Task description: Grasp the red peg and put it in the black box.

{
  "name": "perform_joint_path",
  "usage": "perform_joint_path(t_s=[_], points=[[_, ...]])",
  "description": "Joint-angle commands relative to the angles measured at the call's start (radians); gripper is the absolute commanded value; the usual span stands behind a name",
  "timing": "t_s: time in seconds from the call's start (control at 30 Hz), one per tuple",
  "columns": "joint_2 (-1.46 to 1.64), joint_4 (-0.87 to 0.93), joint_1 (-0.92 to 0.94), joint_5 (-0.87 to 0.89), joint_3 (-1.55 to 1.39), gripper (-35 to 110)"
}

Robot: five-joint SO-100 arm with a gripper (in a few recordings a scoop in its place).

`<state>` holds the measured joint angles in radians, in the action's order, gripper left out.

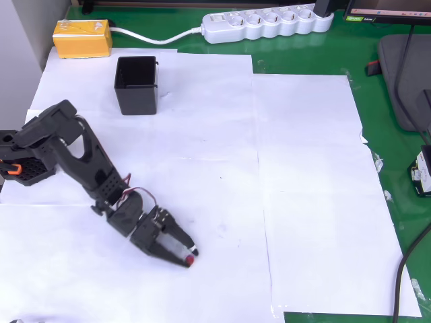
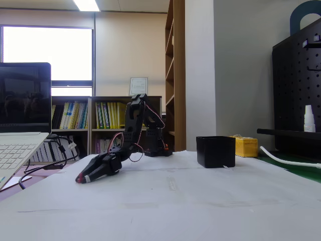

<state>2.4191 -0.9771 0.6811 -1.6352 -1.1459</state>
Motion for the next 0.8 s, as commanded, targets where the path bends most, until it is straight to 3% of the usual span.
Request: perform_joint_path(t_s=[0.0,0.6,0.77], points=[[-0.025,0.005,0.012,-0.008,-0.008,0],[-0.04,0.011,0.012,-0.017,-0.005,0],[-0.221,0.155,0.008,-0.015,0.064,0]])
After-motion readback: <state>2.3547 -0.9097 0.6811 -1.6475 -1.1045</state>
